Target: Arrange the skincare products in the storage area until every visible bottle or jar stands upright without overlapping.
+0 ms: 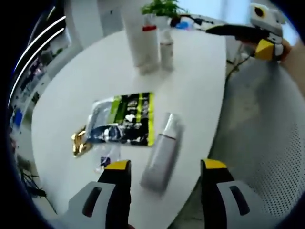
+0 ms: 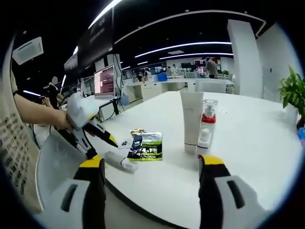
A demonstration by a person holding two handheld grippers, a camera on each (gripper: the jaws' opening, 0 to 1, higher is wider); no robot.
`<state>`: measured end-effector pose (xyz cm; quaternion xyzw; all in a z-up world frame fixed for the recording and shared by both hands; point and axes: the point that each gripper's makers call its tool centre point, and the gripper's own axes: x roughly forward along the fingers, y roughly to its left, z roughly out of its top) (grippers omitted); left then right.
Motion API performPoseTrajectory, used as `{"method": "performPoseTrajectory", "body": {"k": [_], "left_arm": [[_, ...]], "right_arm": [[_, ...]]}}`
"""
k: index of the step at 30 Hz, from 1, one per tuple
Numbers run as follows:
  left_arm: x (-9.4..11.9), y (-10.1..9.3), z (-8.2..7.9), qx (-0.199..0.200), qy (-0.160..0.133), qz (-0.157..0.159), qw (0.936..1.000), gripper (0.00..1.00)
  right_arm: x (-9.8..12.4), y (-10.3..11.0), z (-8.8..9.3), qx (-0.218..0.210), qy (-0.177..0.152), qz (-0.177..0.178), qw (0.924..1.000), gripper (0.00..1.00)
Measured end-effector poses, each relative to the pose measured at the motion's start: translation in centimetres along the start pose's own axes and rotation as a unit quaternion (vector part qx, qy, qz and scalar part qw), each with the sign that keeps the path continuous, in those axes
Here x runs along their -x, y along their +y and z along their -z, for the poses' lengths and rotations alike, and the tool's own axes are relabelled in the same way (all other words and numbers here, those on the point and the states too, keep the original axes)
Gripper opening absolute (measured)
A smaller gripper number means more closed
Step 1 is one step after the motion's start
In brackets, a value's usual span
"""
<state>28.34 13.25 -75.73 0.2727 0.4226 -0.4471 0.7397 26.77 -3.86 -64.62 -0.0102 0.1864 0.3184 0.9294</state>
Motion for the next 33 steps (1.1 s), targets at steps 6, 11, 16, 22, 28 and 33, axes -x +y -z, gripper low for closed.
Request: {"method": "performPoseTrajectory", "body": {"k": [6,11,16,22,28,33], "left_arm": [[-0.8,0.3,0.0,-0.029,0.022,0.01,0.9993,0.47],[-1.6,0.3,-0.3,-0.049,0.035,0.021,0.998,0.41],[-2.2,0.3,-0.6,-0.076,0.049,0.033,0.9953,0.35],[-2.8,0.2,-0.8,-0.098,0.065,0.046,0.992,0.25],[-3.1,-0.1,-0.5,-0.111,0.078,0.062,0.9889,0.2],[-3.2,0.0,-0.4,-0.113,0.083,0.066,0.9879,0.17]], "right_arm": [[-0.1,0.3,0.1,0.004,0.004,-0.007,1.0,0.81],[-0.1,0.2,0.1,-0.002,0.004,-0.006,1.0,0.81],[-0.1,0.1,0.1,-0.003,0.006,-0.005,1.0,0.81],[-0.1,0.1,0.2,-0.002,0.008,-0.004,1.0,0.81],[-0.2,0.1,0.3,-0.003,0.011,-0.003,0.9999,0.81],[-0.2,0.0,0.3,-0.003,0.013,-0.002,0.9999,0.8]]}}
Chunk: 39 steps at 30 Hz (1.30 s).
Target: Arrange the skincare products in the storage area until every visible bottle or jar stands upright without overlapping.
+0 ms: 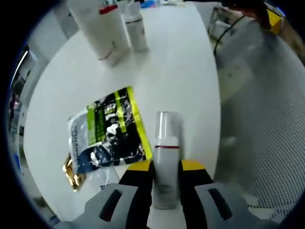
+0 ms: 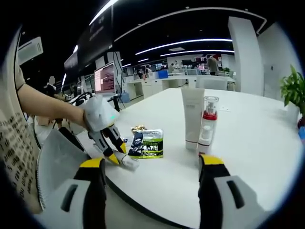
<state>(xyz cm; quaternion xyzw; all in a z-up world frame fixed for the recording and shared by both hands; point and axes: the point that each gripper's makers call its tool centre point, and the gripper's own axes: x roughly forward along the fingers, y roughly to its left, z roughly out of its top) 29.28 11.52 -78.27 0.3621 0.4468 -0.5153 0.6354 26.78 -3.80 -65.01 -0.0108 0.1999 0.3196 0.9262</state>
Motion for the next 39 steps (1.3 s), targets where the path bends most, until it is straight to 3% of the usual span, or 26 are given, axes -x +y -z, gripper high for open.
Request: {"method": "performPoseTrajectory", "body": {"k": [9,12,13,14,16,19,20,22,24,27,30,31,32,33,34,37,39], "left_arm": [[0.1,0.1,-0.1,0.022,-0.003,0.011,0.9997,0.16],[0.8,0.1,-1.5,0.105,-0.066,0.028,0.9919,0.16],[1.2,0.4,-2.1,0.137,-0.092,0.034,0.9857,0.16],[1.3,0.5,-2.2,0.145,-0.1,0.035,0.9838,0.16],[2.4,0.5,-3.2,0.182,-0.142,0.041,0.9721,0.16],[4.3,0.3,-4.8,0.226,-0.215,0.062,0.9481,0.16],[5.4,0.2,-6.0,0.259,-0.263,0.079,0.9258,0.16],[6.9,0.6,-6.8,0.296,-0.312,0.079,0.8993,0.16],[8.0,0.6,-7.2,0.31,-0.339,0.08,0.8845,0.16],[9.0,0.4,-7.3,0.318,-0.356,0.08,0.8748,0.16],[10.1,0.1,-8.1,0.329,-0.385,0.085,0.8582,0.16],[10.6,0.0,-8.6,0.332,-0.403,0.091,0.848,0.16],[10.9,0.0,-8.7,0.334,-0.41,0.094,0.8437,0.16],[11.5,-0.1,-9.2,0.341,-0.427,0.098,0.8319,0.16],[11.9,-0.1,-9.5,0.344,-0.438,0.102,0.8243,0.16],[14.0,-0.5,-10.8,0.358,-0.483,0.127,0.7894,0.16],[15.0,-0.9,-11.5,0.35,-0.5,0.135,0.7809,0.16]], "right_arm": [[0.0,-0.1,0.1,-0.003,0.001,0.0,1.0,0.8],[0.0,-0.2,0.1,-0.005,0.001,0.001,1.0,0.8],[0.0,-0.2,0.1,-0.005,0.002,0.001,1.0,0.8],[0.0,-0.2,0.1,-0.005,0.002,0.001,1.0,0.8],[0.0,-0.1,0.0,-0.006,0.0,0.001,1.0,0.8],[0.2,0.1,-0.4,-0.014,-0.014,-0.008,0.9998,0.8],[0.2,0.1,-0.5,-0.016,-0.016,-0.009,0.9997,0.8],[0.2,0.1,-0.5,-0.02,-0.019,-0.011,0.9996,0.8],[0.2,0.2,-0.6,-0.021,-0.02,-0.011,0.9995,0.8],[0.2,0.3,-0.6,-0.018,-0.019,-0.013,0.9995,0.8],[0.2,0.4,-0.6,-0.019,-0.021,-0.016,0.9995,0.79],[0.2,0.5,-0.6,-0.019,-0.021,-0.017,0.9994,0.79],[0.2,0.5,-0.7,-0.02,-0.022,-0.02,0.9994,0.79],[0.2,0.6,-0.7,-0.022,-0.022,-0.022,0.9993,0.79],[0.2,0.8,-0.8,-0.026,-0.021,-0.029,0.999,0.79],[0.2,1.2,-1.3,-0.048,-0.027,-0.047,0.9974,0.78],[0.4,1.5,-2.2,-0.05,-0.047,-0.059,0.9959,0.76]]}}
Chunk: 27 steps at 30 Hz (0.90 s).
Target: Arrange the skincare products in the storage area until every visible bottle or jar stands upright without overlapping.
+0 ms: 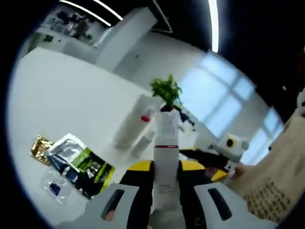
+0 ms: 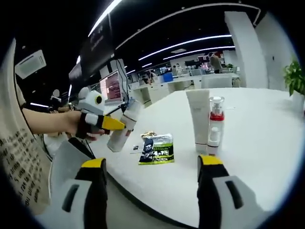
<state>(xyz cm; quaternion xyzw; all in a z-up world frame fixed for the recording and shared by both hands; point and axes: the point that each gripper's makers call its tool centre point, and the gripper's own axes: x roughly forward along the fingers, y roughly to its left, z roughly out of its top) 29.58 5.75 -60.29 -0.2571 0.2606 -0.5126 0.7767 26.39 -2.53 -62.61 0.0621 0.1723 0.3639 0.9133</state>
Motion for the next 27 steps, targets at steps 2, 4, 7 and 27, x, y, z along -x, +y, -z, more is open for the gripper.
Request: {"method": "performPoseTrajectory", "body": {"k": [2,4,7,27], "left_arm": [[0.0,-1.9,-0.8,-0.001,-0.019,0.032,0.9993,0.16],[0.0,-3.2,-1.4,0.003,-0.034,0.055,0.9979,0.16],[0.3,-5.5,-2.2,0.008,-0.057,0.106,0.9927,0.16],[0.5,-11.5,-0.5,0.009,-0.021,0.228,0.9733,0.16]], "right_arm": [[0.0,1.0,-1.0,-0.007,-0.012,-0.02,0.9997,0.72],[0.1,2.6,-2.8,-0.027,-0.04,-0.062,0.9969,0.72],[0.7,5.7,-5.7,-0.06,-0.078,-0.147,0.9843,0.67],[0.6,8.7,-12.3,-0.104,-0.128,-0.259,0.9516,0.37]]}}
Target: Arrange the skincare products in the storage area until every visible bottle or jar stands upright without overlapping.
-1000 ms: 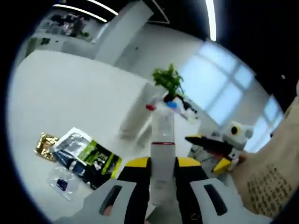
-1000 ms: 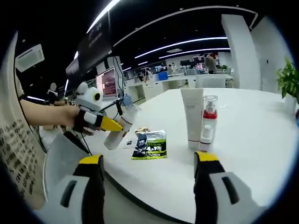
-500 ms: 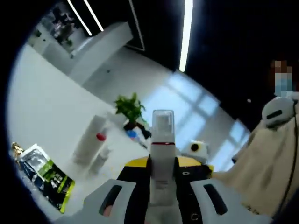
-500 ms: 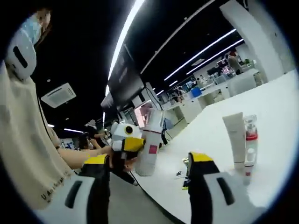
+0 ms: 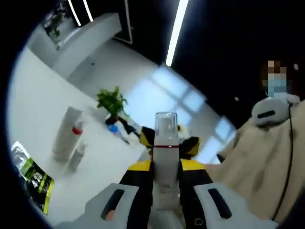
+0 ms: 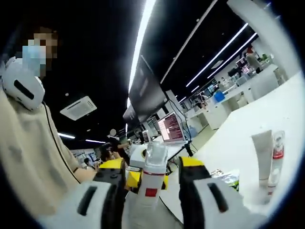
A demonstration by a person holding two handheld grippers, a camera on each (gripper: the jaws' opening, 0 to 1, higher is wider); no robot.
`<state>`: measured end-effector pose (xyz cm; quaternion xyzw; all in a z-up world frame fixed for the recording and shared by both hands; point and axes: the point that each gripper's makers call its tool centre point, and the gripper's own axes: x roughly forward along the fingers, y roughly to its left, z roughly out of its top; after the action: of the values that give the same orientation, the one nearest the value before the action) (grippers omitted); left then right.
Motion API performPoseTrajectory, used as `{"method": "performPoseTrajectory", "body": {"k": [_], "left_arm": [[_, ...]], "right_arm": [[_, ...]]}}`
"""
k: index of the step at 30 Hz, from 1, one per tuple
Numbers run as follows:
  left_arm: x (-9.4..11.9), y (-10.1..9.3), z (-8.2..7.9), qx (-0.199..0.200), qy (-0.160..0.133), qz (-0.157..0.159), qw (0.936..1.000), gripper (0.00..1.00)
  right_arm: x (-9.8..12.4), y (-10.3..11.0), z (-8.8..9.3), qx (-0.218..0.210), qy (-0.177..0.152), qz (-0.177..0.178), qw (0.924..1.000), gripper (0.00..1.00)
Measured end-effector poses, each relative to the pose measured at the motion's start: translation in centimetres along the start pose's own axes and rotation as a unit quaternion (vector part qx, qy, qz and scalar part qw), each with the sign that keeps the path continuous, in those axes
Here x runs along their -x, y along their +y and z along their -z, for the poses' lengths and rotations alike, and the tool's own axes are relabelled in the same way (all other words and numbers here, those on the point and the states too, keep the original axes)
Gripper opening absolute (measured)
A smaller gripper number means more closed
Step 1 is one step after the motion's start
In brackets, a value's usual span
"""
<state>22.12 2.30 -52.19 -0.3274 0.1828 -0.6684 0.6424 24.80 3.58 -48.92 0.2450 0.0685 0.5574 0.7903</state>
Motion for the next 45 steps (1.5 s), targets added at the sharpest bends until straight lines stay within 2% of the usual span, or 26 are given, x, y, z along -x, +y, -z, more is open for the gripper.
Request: {"method": "performPoseTrajectory", "body": {"k": [3,4,8,12,16,17,19,22,26,29,32,36,37,39,41,42,44,45], "left_arm": [[-0.1,-0.2,0.2,0.002,0.007,0.004,1.0,0.16],[-0.2,-0.1,0.3,0.003,0.008,0.003,1.0,0.16],[-0.2,-0.1,0.4,0.007,0.01,0.003,0.9999,0.16],[-0.4,0.2,0.4,0.019,0.015,0.002,0.9997,0.17],[-0.1,2.0,0.0,0.034,0.013,-0.039,0.9986,0.18],[-0.1,2.5,-0.1,0.031,0.012,-0.052,0.9981,0.18],[-0.3,3.2,-0.2,0.02,0.018,-0.077,0.9967,0.2],[-0.4,4.1,0.1,-0.008,0.043,-0.116,0.9922,0.21],[-0.2,5.6,0.8,-0.054,0.084,-0.183,0.9781,0.22],[-0.2,6.4,1.2,-0.086,0.102,-0.222,0.9659,0.21],[-0.1,7.1,1.7,-0.134,0.13,-0.268,0.9452,0.2],[0.0,8.2,2.1,-0.174,0.156,-0.322,0.9175,0.2],[0.1,8.6,2.2,-0.177,0.159,-0.339,0.9101,0.2],[0.3,9.0,2.8,-0.155,0.172,-0.362,0.9031,0.18],[0.6,9.5,3.2,-0.157,0.188,-0.38,0.8919,0.18],[0.5,9.7,3.4,-0.156,0.195,-0.384,0.889,0.18],[0.4,9.9,3.4,-0.154,0.191,-0.384,0.8904,0.17],[0.4,9.9,3.5,-0.145,0.188,-0.382,0.8932,0.17]], "right_arm": [[0.0,0.0,-0.1,-0.009,-0.002,-0.002,1.0,0.23],[0.0,0.2,-0.1,-0.015,-0.003,-0.005,0.9999,0.21],[-0.1,0.1,0.0,-0.014,-0.003,0.004,0.9999,0.2],[0.0,-0.4,0.1,-0.04,0.004,0.026,0.9989,0.18],[0.4,-2.6,0.4,-0.07,0.016,0.086,0.9937,0.18],[0.3,-2.8,0.3,-0.081,0.011,0.09,0.9926,0.17],[0.3,-3.3,0.2,-0.074,0.008,0.108,0.9913,0.17],[0.3,-4.1,0.4,-0.065,0.016,0.138,0.9882,0.17],[0.6,-5.4,0.9,-0.047,0.033,0.192,0.9797,0.17],[0.6,-6.0,1.2,-0.045,0.04,0.215,0.9748,0.17],[0.8,-7.0,1.7,-0.052,0.041,0.245,0.9671,0.17],[0.9,-7.4,2.2,-0.042,0.048,0.27,0.9607,0.17],[0.9,-7.5,2.3,-0.035,0.05,0.277,0.959,0.17],[0.9,-7.6,2.7,-0.005,0.066,0.283,0.9568,0.17],[0.7,-7.5,3.2,0.027,0.086,0.284,0.9545,0.17],[0.6,-7.4,3.4,0.041,0.091,0.282,0.9541,0.17],[0.7,-7.3,3.5,0.059,0.097,0.281,0.9529,0.17],[0.7,-7.3,3.5,0.064,0.098,0.281,0.9527,0.18]]}}
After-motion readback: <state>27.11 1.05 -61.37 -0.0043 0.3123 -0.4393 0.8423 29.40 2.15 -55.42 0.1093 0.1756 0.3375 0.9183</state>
